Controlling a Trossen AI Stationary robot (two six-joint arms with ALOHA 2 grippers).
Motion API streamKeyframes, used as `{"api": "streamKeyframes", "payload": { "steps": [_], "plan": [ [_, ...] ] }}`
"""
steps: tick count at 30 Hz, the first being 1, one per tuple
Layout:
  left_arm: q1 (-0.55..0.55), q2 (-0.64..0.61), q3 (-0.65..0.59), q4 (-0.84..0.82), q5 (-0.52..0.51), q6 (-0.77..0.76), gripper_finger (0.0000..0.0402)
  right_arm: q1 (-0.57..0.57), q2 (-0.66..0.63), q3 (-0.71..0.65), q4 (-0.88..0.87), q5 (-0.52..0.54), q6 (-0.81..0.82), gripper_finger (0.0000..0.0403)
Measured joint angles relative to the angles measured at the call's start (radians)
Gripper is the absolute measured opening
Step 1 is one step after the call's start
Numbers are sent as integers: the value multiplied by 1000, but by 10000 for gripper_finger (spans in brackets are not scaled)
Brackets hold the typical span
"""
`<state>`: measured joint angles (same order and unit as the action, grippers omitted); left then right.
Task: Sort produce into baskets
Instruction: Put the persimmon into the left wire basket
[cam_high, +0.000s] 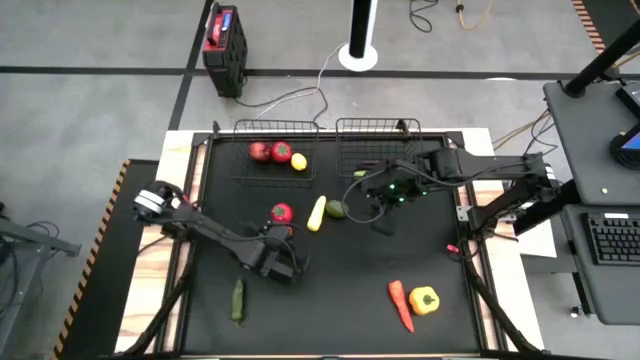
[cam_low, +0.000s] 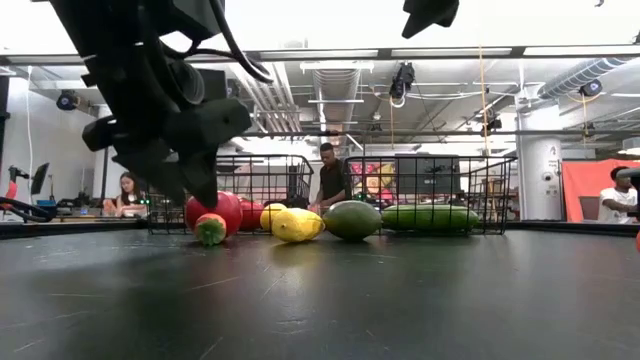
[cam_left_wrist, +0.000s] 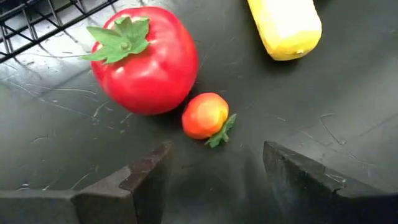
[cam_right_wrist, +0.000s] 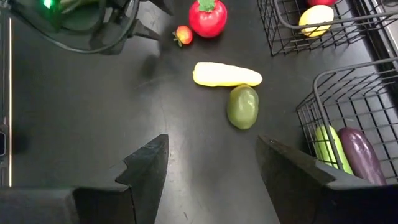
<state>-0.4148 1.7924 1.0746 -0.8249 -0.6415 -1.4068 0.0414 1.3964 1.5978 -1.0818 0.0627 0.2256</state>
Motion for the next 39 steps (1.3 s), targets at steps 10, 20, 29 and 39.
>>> {"api": "streamKeyframes", "payload": {
  "steps": [10, 20, 29, 39],
  "plan": [
    [21, 43, -2, 11, -23, -16, 231, 0, 1, 0, -1, 0, -8, 233],
    [36, 82, -4, 31, -27, -7, 231, 0, 1, 0, 3, 1, -8, 233],
    [54, 121, -4, 73, -29, 36, 231, 0, 1, 0, 10, 1, -8, 233],
    [53, 133, -4, 78, -36, 45, 215, 0, 1, 0, 11, 1, -8, 233]
  ]
}}
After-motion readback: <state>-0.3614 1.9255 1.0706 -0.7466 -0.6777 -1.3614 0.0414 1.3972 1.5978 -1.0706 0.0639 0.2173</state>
